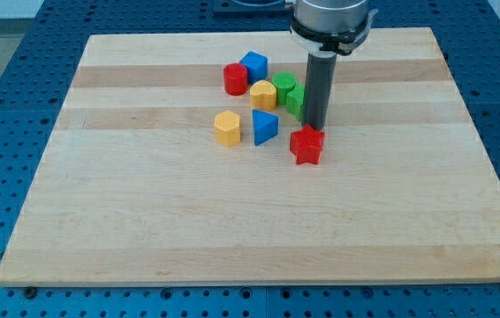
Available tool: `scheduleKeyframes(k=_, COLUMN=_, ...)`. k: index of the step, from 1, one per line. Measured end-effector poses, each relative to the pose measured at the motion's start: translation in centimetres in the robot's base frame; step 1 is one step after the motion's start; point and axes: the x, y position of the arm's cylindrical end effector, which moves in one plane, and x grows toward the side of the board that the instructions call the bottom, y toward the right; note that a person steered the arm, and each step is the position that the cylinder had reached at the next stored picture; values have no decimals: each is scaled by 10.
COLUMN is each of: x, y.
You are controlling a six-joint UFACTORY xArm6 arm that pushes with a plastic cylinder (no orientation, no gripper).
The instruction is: Place yourself at the top left of the blue cube
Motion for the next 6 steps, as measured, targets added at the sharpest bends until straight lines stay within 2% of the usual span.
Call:
scheduleKeyframes(k=1, x=3, y=43)
scheduleKeyframes(k=2, x=-69, y=78)
scheduleKeyframes(k=3, x=-157, y=13)
scheduleKeyframes(k=4, x=-194, y=-96)
scheduleKeyframes(k=5, x=-200, y=-169)
scheduleKeyframes(k=6, x=-200, y=-176)
